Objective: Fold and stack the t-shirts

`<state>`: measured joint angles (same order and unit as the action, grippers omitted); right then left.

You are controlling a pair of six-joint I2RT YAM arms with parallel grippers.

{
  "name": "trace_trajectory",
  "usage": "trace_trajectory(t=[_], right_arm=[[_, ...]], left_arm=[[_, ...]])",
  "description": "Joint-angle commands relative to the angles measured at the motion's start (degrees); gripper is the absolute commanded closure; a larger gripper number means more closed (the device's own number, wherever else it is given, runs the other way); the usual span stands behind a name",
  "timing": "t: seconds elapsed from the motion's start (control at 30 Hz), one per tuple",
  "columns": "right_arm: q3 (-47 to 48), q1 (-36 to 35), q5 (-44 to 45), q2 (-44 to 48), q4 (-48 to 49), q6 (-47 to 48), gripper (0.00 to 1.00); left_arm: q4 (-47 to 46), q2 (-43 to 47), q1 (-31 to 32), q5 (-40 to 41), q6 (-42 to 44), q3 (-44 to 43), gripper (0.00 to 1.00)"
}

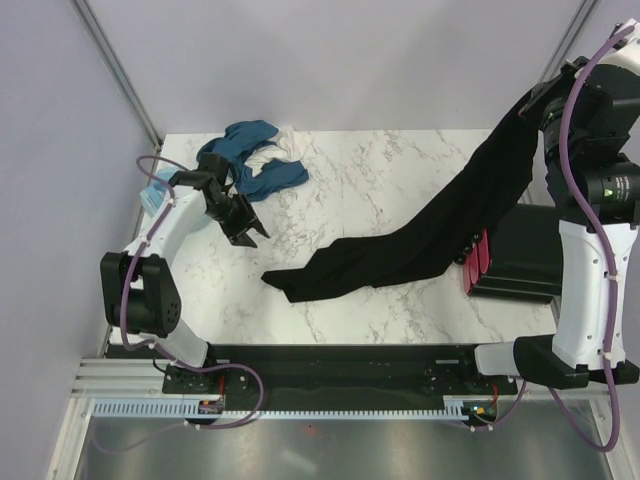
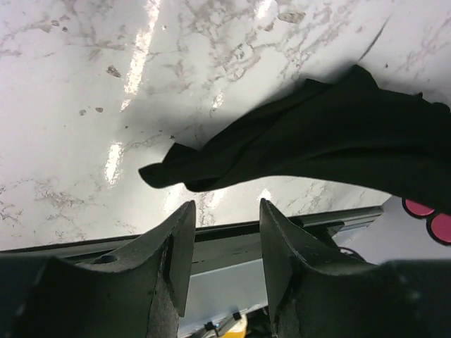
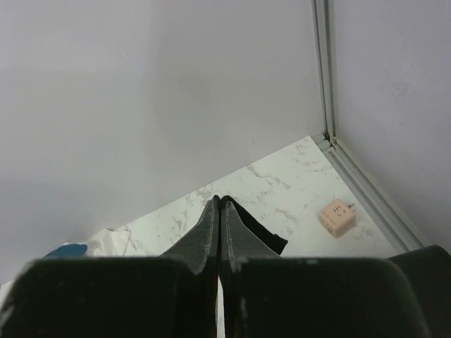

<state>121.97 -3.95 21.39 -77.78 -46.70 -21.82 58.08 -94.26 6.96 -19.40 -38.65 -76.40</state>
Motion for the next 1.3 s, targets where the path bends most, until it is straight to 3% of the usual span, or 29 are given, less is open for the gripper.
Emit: trace_trajectory(t=[0.0,0.2,0.4,0.8,1.27], right_arm=[[-1.5,0.2,-2.5,1.1,3.5,-2.5,1.00],[-1.2,0.2,-4.9,0.5,3.8,-3.2,1.00],[-0.9,0.2,-7.8,0.0,3.6,-3.8,1.00],[-0.2,0.3,-8.3,0.3,3.3,-2.4,1.00],[-0.8,0.3,-8.4,0.2,3.0,-2.9,1.00]], left_arm=[[0.1,2.2,2.7,-2.7,4.3,-0.1,0.51],[-2.8,1.2,12.2,-4.1,5.0,6.1,0.52],[-6.8,-0.9,16.5,-5.2,4.4,8.7,0.52],[-10.7,-5.8,17.6,-2.0,4.2,10.2,0.51],[-13.2,-6.3,17.6,-3.7,3.9,15.0,0.52]])
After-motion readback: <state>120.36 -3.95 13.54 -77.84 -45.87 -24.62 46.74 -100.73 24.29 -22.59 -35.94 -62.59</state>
